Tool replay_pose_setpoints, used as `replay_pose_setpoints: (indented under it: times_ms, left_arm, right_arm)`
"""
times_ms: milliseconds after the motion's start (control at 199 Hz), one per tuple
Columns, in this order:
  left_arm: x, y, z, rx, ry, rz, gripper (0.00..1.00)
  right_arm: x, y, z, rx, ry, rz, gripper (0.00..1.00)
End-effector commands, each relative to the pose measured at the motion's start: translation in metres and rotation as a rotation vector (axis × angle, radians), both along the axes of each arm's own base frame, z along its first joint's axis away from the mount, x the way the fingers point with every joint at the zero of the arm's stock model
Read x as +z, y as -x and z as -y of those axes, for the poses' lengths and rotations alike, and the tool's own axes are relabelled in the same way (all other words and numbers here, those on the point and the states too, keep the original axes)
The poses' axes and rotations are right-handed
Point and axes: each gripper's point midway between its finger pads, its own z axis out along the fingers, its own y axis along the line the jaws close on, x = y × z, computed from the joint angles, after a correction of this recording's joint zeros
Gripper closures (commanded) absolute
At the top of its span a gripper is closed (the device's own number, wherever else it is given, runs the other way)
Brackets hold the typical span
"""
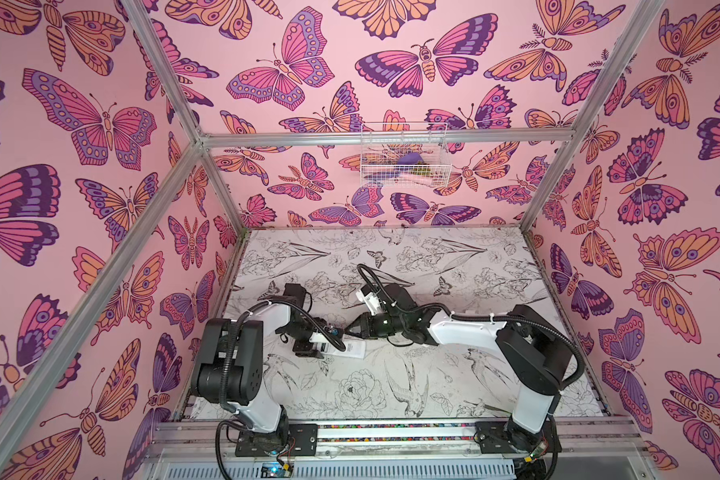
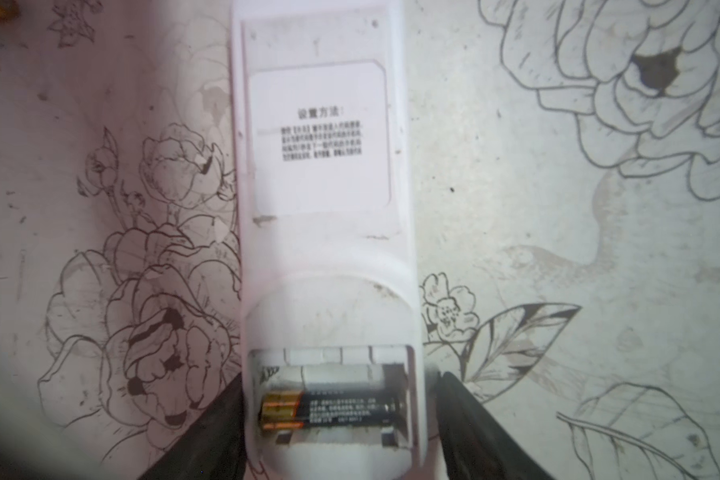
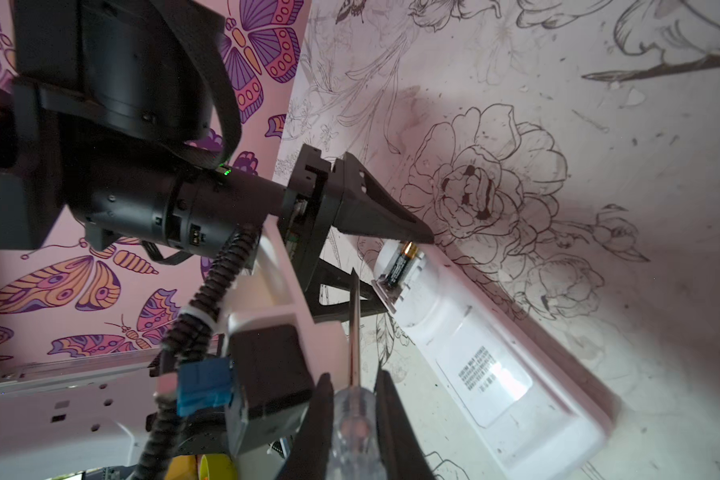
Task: Unload the batteries from the remote control
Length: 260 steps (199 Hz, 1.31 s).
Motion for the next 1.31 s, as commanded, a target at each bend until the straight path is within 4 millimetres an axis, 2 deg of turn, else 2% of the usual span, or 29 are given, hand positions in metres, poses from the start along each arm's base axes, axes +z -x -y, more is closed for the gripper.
replay_pose_setpoints:
  times_ms: [0,186,503,941,1303]
  left_arm:
    - [-0.010,0.014,-0.008,-0.002,-0.044,-0.045,0.34]
    - [-0.009,0.012,-0.007,0.020,-0.038,-0.047,0.39]
    - [-0.008,0.013,-0.003,0.025,-0.009,-0.018,0.51]
    - [-0.013,0.016,-0.006,0.043,-0.031,-0.030,0.59]
    - [-0.014,0.015,-0.007,0.033,-0.031,-0.022,0.59]
  right_arm:
    - [-0.010,0.006,-0.007,0.025,0.024,-0.051,1.00]
    - [-0.024,0.010,-0.009,0.034,0.062,-0.089,1.00]
    - [-0.035,0.014,-0.015,0.045,0.094,-0.124,1.00]
    - [-0.051,0.012,-0.016,0.027,0.210,-0.134,1.00]
    - [-0.069,0.011,-0.018,0.033,0.225,-0.173,1.00]
